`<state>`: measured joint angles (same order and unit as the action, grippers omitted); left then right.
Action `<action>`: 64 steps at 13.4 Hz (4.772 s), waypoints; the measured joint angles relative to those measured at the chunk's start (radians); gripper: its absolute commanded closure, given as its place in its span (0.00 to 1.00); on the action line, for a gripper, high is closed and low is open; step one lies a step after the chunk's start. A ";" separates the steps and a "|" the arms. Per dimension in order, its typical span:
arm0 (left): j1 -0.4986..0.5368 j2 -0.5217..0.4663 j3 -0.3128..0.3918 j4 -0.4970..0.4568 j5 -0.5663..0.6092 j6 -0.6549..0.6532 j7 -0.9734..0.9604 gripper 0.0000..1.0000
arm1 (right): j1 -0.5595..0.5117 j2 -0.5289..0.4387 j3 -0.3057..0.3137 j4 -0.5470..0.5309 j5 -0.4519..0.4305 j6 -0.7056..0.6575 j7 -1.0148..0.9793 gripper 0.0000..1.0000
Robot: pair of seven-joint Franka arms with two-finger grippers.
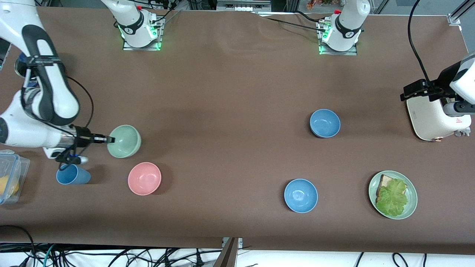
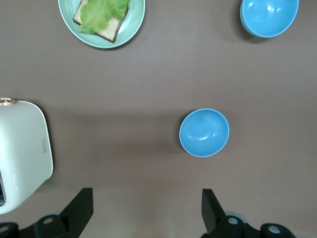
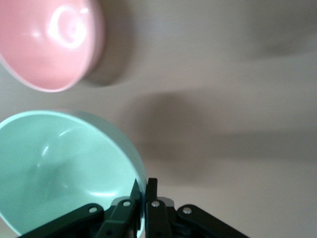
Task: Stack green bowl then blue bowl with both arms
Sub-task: 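Carry the green bowl to mid-table while the left gripper reaches out, then release the green bowl while the left gripper grasps the blue bowl rim, then lift the blue bowl with the left gripper while the right gripper retracts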
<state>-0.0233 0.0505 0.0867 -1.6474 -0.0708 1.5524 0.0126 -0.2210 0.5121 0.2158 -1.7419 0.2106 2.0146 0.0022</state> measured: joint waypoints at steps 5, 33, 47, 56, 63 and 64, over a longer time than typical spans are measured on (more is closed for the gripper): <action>0.001 -0.014 0.000 -0.124 0.000 0.100 0.000 0.02 | 0.219 -0.007 0.006 0.000 0.000 0.048 0.361 1.00; -0.007 0.174 -0.159 -0.626 -0.001 0.822 -0.244 0.07 | 0.720 0.190 -0.044 0.175 -0.078 0.237 1.174 0.01; -0.006 0.284 -0.185 -0.622 -0.001 0.874 -0.303 0.63 | 0.659 0.145 -0.387 0.408 -0.171 -0.017 0.295 0.01; -0.007 0.231 -0.212 -0.584 -0.001 0.723 -0.316 1.00 | 0.439 -0.086 -0.390 0.419 -0.167 -0.289 0.020 0.01; -0.007 0.206 -0.215 -0.390 -0.055 0.487 -0.316 1.00 | 0.402 -0.174 -0.388 0.411 -0.166 -0.419 0.019 0.00; -0.010 0.206 -0.219 -0.366 -0.068 0.473 -0.316 1.00 | 0.398 -0.175 -0.388 0.407 -0.167 -0.428 0.019 0.01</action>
<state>-0.0336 0.2561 -0.1320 -2.0132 -0.1386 2.0249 -0.3037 0.1773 0.3370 -0.1720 -1.3352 0.0440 1.5866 0.0209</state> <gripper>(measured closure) 0.952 0.004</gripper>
